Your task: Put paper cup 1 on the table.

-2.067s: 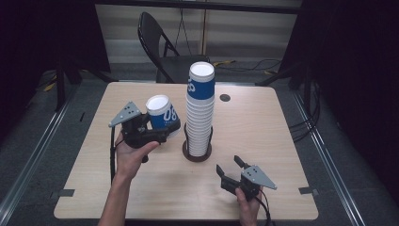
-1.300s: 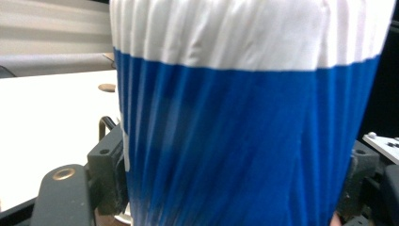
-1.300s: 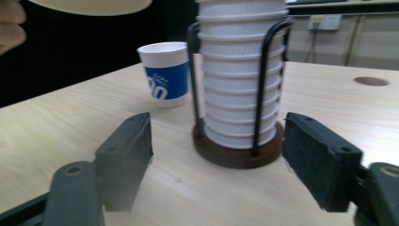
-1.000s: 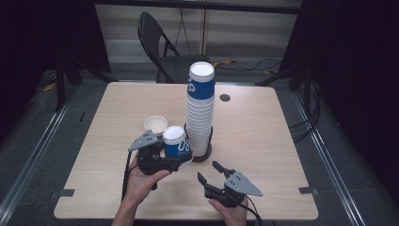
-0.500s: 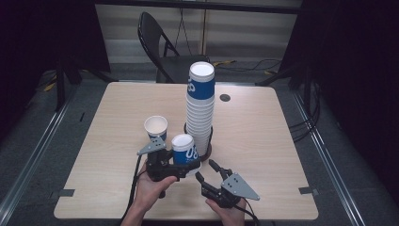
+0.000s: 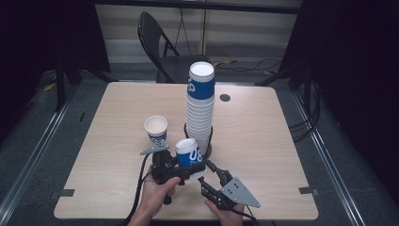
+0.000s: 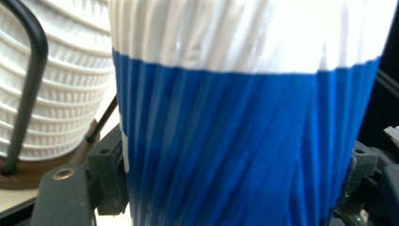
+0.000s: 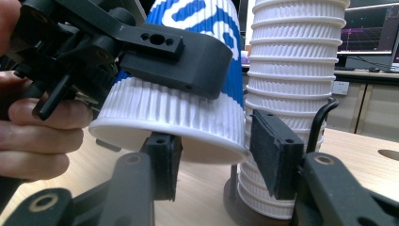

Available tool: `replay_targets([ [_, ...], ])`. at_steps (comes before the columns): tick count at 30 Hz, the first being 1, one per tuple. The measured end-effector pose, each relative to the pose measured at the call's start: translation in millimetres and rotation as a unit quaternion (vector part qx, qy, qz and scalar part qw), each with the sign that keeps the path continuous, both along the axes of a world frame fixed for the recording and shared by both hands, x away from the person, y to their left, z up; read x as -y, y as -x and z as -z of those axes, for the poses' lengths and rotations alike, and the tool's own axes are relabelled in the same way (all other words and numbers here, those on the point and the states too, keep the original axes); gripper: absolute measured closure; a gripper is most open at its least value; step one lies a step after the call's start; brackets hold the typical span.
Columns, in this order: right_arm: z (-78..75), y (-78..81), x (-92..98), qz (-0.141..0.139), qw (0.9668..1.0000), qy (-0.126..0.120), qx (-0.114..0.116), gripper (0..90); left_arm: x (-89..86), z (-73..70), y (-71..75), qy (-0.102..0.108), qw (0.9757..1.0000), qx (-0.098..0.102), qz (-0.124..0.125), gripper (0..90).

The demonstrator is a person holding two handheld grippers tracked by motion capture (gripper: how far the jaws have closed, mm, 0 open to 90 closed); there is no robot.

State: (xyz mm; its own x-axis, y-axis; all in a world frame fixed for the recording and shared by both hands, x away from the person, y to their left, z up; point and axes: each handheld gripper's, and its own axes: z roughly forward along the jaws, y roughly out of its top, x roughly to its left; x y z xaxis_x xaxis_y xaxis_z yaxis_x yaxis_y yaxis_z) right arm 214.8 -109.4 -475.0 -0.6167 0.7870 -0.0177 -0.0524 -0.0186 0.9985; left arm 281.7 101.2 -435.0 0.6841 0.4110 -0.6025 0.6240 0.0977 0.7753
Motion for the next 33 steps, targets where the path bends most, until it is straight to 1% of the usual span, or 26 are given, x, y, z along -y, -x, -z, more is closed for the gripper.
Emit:
replay_targets([
  [1,0.0,-0.3,-0.3,0.001,1.0,0.0,0.003,56.0,0.4,1.9,0.1,0.008,0.9999,-0.011,0.004,20.8],
  [2,0.0,-0.3,-0.3,0.001,1.0,0.0,0.003,56.0,0.4,1.9,0.1,0.008,0.9999,-0.011,0.004,20.8],
  [3,0.2,-1.0,-0.6,0.002,1.0,0.0,0.005,57.0,2.7,3.7,1.9,0.016,0.9996,-0.021,0.004,20.8],
  [4,0.2,-1.0,-0.6,0.002,1.0,0.0,0.005,57.0,2.7,3.7,1.9,0.016,0.9996,-0.021,0.004,20.8],
  [5,0.5,-2.2,-1.0,0.003,1.0,0.0,0.006,57.9,5.6,5.2,3.3,0.017,0.9995,-0.026,0.007,20.8],
  [6,0.8,-3.0,-1.3,0.004,1.0,0.002,0.006,58.4,7.1,6.0,4.2,0.022,0.9992,-0.032,0.008,20.8],
  [8,1.2,-4.5,-2.1,0.005,1.0,0.001,0.008,59.3,9.0,7.2,5.5,0.025,0.9989,-0.037,0.012,20.7],
  [11,2.3,-7.2,-2.6,0.008,0.9999,-0.001,0.011,61.7,10.4,7.8,6.2,0.025,0.9988,-0.038,0.014,20.7],
  [12,2.8,-8.3,-2.5,0.007,0.9999,-0.001,0.011,62.0,11.2,8.0,6.5,0.029,0.9985,-0.04,0.022,20.7],
  [13,2.8,-8.3,-2.5,0.007,0.9999,-0.001,0.011,62.0,11.2,8.0,6.5,0.029,0.9985,-0.04,0.022,20.7],
  [14,4.1,-10.1,-2.9,0.008,0.9999,0.0,0.01,63.4,12.0,8.3,6.5,0.033,0.998,-0.045,0.03,20.7],
  [17,5.1,-10.8,-3.1,0.01,0.9999,-0.002,0.013,65.8,14.3,9.9,7.4,0.025,0.9982,-0.044,0.034,20.5],
  [18,5.2,-11.0,-3.0,0.01,0.9998,-0.002,0.014,67.0,14.3,10.8,7.3,0.027,0.998,-0.045,0.035,20.4],
  [20,5.5,-11.7,-0.9,0.01,0.9999,-0.004,0.011,73.1,14.0,10.9,7.4,0.028,0.9981,-0.04,0.038,20.1],
  [21,5.8,-12.0,0.7,0.007,0.9999,-0.007,0.011,74.9,14.6,10.6,8.0,0.021,0.9984,-0.033,0.04,19.8],
  [22,5.9,-11.9,1.3,0.007,0.9999,-0.005,0.012,76.3,15.2,10.1,8.8,0.018,0.9986,-0.031,0.038,19.3],
  [23,6.1,-11.8,1.2,0.007,0.9999,-0.001,0.011,76.8,15.5,9.7,8.9,0.012,0.999,-0.021,0.037,18.8],
  [24,6.9,-11.7,1.0,0.006,0.9999,-0.004,0.011,77.4,15.9,9.4,8.7,0.013,0.999,-0.017,0.038,18.6],
  [26,7.4,-11.6,2.3,0.002,0.9999,-0.008,0.008,78.6,15.8,9.3,8.4,0.013,0.999,-0.015,0.04,18.3],
  [27,7.4,-11.4,2.9,0.0,0.9999,-0.008,0.007,79.3,14.5,8.8,7.7,0.009,0.9992,0.0,0.039,17.0],
  [29,7.5,-10.8,3.4,-0.001,0.9999,-0.009,0.005,81.1,13.0,7.9,6.7,0.009,0.9994,0.002,0.035,16.1],
  [30,7.5,-10.8,3.6,0.0,0.9999,-0.009,0.006,81.7,12.1,6.9,6.3,0.005,0.9995,0.006,0.03,15.4],
  [31,7.6,-10.8,3.8,-0.001,1.0,-0.009,0.003,82.1,11.6,6.0,5.8,0.007,0.9996,0.005,0.028,15.3],
  [33,7.8,-11.0,4.1,-0.002,1.0,-0.009,0.002,82.3,10.8,5.5,4.7,0.005,0.9995,0.005,0.03,15.4],
])
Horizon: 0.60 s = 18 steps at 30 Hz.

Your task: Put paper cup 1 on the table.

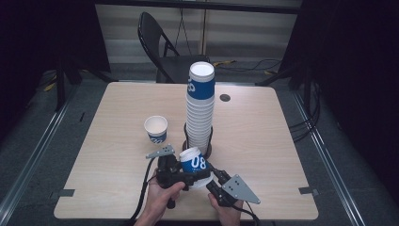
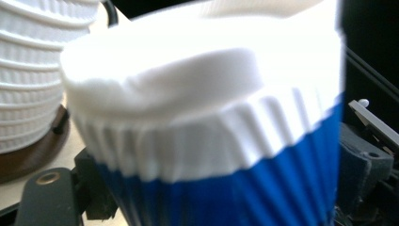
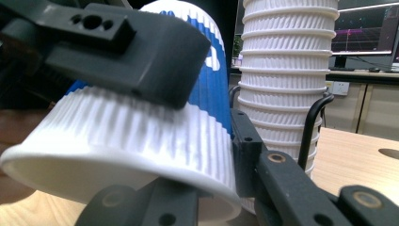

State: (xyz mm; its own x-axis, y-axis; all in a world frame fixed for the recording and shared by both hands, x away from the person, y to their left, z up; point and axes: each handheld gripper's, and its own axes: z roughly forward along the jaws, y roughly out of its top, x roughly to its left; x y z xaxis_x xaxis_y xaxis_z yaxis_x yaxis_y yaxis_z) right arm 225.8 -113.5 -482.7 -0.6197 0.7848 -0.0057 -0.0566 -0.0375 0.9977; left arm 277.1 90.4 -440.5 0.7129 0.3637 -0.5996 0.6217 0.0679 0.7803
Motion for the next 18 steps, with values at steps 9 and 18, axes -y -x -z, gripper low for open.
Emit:
replay_targets([
  [9,-0.5,2.7,1.6,0.004,0.9999,-0.003,-0.015,84.3,-5.7,-3.3,-8.5,0.008,0.9998,0.01,-0.013,14.9],
  [18,0.2,3.6,1.8,-0.002,0.9996,0.008,-0.027,85.2,-15.2,-8.7,-14.6,-0.015,0.997,0.059,-0.048,15.0],
])
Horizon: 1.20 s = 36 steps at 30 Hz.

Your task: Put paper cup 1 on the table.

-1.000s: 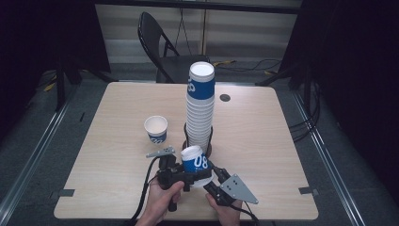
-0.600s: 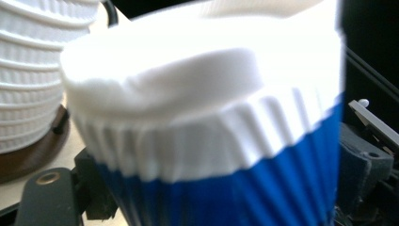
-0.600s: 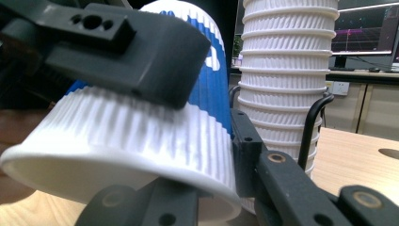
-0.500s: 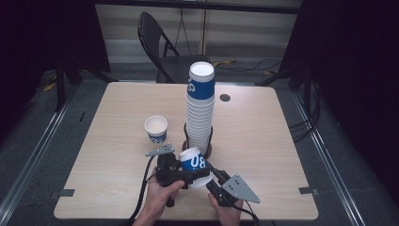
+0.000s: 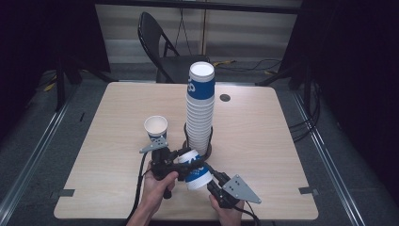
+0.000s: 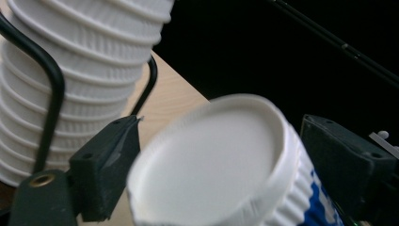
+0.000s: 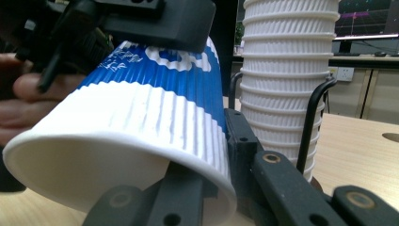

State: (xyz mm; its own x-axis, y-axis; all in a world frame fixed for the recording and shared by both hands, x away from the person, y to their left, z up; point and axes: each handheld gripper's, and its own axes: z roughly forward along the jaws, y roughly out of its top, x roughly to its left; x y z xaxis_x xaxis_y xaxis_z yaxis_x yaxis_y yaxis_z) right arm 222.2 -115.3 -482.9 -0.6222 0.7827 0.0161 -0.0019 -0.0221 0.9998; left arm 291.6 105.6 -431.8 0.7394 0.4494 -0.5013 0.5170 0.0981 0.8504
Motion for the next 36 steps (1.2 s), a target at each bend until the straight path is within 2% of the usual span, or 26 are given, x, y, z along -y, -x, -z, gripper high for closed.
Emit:
replay_targets([
  [7,1.4,0.5,1.4,-0.004,0.9998,0.014,-0.017,85.3,-4.7,-1.6,-4.5,-0.02,0.9994,0.018,-0.024,16.5],
  [8,1.9,-0.4,2.0,-0.005,0.9995,0.018,-0.025,85.4,-5.6,-2.1,-4.4,-0.036,0.9977,0.042,-0.04,16.5],
  [9,1.9,-0.4,2.0,-0.005,0.9995,0.018,-0.025,85.4,-5.6,-2.1,-4.4,-0.036,0.9977,0.042,-0.04,16.5],
  [10,1.5,-2.3,2.8,-0.009,0.9991,0.026,-0.032,85.3,-7.9,-2.4,-5.3,-0.044,0.9965,0.054,-0.046,16.7],
  [12,0.9,-3.0,3.4,-0.007,0.9989,0.031,-0.035,85.4,-9.3,-2.3,-6.3,-0.047,0.9961,0.06,-0.044,17.6],
  [13,0.4,-3.7,4.2,-0.007,0.9987,0.031,-0.038,85.4,-10.0,-2.0,-6.8,-0.039,0.996,0.064,-0.048,17.8],
  [14,-0.4,-4.6,6.3,-0.006,0.9983,0.034,-0.047,85.4,-13.3,-1.7,-8.4,-0.042,0.9959,0.065,-0.047,17.9],
  [18,0.2,-5.4,9.3,-0.005,0.9976,0.037,-0.058,85.4,-15.6,-1.7,-7.8,-0.05,0.9945,0.076,-0.052,17.8],
  [20,1.2,-5.8,11.5,-0.003,0.9971,0.039,-0.065,85.4,-16.5,-0.9,-7.9,-0.054,0.9948,0.074,-0.045,17.7],
  [21,2.0,-5.8,13.5,-0.004,0.9967,0.039,-0.072,85.4,-17.1,0.4,-7.4,-0.063,0.9936,0.081,-0.047,17.8],
  [25,2.3,-5.9,16.3,-0.001,0.9957,0.044,-0.082,85.4,-17.8,2.4,-6.4,-0.066,0.9934,0.084,-0.041,20.2],
  [27,2.5,-6.6,18.7,-0.001,0.9949,0.046,-0.09,85.4,-18.4,2.9,-4.1,-0.077,0.9916,0.095,-0.042,19.9],
  [31,2.0,-7.6,21.4,-0.002,0.9938,0.049,-0.1,85.4,-20.4,1.5,-2.2,-0.08,0.9899,0.111,-0.037,17.6],
  [33,1.4,-8.0,22.4,-0.002,0.9928,0.053,-0.107,85.5,-21.5,0.7,-0.9,-0.091,0.9872,0.129,-0.023,15.6],
  [34,1.4,-8.0,22.4,-0.002,0.9928,0.053,-0.107,85.5,-21.5,0.7,-0.9,-0.091,0.9872,0.129,-0.023,15.4],
  [36,0.6,-8.6,23.6,-0.004,0.9923,0.054,-0.112,85.5,-21.1,0.4,1.8,-0.102,0.9842,0.142,-0.025,15.5],
])
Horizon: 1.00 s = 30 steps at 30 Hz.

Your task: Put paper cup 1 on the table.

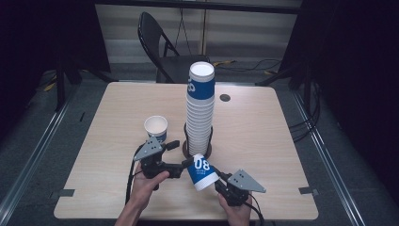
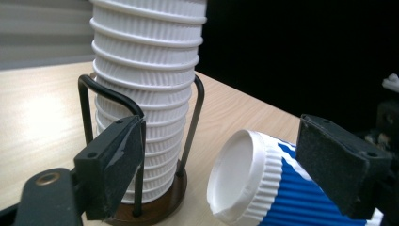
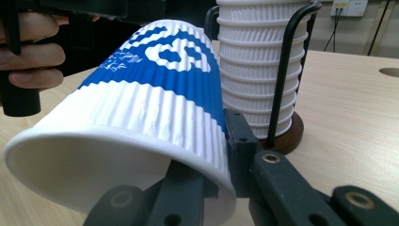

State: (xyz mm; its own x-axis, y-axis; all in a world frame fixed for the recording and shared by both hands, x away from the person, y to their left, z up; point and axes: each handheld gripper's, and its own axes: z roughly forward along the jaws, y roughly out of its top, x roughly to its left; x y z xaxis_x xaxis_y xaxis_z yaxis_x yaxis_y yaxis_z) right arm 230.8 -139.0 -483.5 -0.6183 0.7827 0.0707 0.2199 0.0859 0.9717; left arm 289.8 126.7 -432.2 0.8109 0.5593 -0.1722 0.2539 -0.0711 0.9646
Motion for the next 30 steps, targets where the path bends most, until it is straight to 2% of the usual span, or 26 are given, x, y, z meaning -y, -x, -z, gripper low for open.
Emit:
replay_targets([
  [2,-0.8,-0.5,1.2,-0.001,1.0,0.003,-0.005,85.5,-0.6,0.4,0.6,-0.01,0.9999,0.008,0.007,15.5],
  [4,-1.5,-1.3,2.9,-0.005,0.9999,0.005,-0.012,85.5,-1.0,1.8,1.8,-0.009,0.9997,0.013,0.018,15.5],
  [8,-3.1,-2.8,5.1,-0.012,0.9991,0.027,-0.029,85.5,-0.3,4.6,3.9,-0.034,0.9986,0.021,0.035,16.8],
  [12,-4.1,-5.3,7.6,-0.02,0.9982,0.037,-0.042,85.5,2.0,7.2,6.1,-0.056,0.9967,0.033,0.049,19.9],
  [15,-5.7,-6.7,10.5,-0.023,0.9976,0.044,-0.048,85.5,2.6,8.7,7.4,-0.071,0.9957,0.035,0.049,18.3],
  [18,-8.3,-8.0,15.0,-0.024,0.9972,0.047,-0.053,85.5,3.4,10.2,10.0,-0.074,0.995,0.045,0.049,17.4],
  [23,-14.2,-11.0,22.4,-0.029,0.9961,0.053,-0.064,85.4,6.8,12.6,13.1,-0.088,0.9924,0.061,0.061,16.5],
  [26,-17.3,-12.6,25.3,-0.033,0.9955,0.057,-0.069,85.4,9.0,12.9,14.5,-0.099,0.9905,0.076,0.056,15.4],
  [30,-19.1,-14.2,27.5,-0.042,0.9948,0.055,-0.075,85.4,10.2,14.7,15.0,-0.112,0.9889,0.079,0.058,15.7],
])
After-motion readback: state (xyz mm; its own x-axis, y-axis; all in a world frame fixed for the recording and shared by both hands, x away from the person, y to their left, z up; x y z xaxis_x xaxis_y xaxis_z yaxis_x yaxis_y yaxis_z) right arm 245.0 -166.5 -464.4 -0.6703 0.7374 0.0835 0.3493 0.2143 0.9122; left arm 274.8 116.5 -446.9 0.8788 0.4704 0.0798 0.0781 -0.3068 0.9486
